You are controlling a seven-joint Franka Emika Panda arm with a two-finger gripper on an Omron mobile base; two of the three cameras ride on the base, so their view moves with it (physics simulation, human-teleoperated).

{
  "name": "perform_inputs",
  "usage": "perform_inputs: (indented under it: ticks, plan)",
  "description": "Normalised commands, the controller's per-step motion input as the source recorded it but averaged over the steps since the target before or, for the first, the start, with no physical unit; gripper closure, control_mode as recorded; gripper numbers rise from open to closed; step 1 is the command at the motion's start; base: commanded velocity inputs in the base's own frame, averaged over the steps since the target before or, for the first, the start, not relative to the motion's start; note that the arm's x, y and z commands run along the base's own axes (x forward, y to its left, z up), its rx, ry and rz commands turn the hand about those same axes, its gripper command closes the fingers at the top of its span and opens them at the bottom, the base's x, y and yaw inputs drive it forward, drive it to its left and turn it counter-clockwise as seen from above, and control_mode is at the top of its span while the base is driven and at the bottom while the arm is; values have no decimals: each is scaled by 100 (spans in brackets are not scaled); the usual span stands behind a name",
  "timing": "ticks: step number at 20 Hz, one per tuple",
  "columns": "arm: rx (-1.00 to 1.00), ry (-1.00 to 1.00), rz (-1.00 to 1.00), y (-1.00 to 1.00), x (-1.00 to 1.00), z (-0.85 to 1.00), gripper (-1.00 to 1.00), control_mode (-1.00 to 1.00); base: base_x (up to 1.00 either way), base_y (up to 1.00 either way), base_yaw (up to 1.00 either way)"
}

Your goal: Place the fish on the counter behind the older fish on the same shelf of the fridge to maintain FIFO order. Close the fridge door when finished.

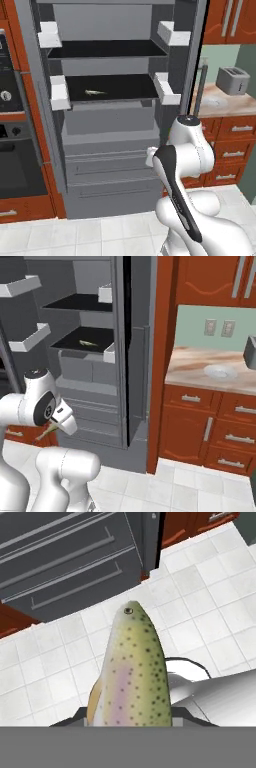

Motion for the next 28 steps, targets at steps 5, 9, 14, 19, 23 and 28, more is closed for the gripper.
perform_inputs:
  ticks: [5,9,14,19,23,28]
  plan:
    - [0,0,0,0,0,0,100,100,90,26,0]
    - [0,0,0,0,0,0,100,100,85,64,-3]
    - [0,0,0,0,0,0,100,100,78,51,-5]
    - [0,0,0,0,0,0,100,100,71,17,-4]
    - [0,0,0,0,0,0,100,100,68,1,0]
    - [0,-3,0,0,20,0,100,-100,65,0,0]
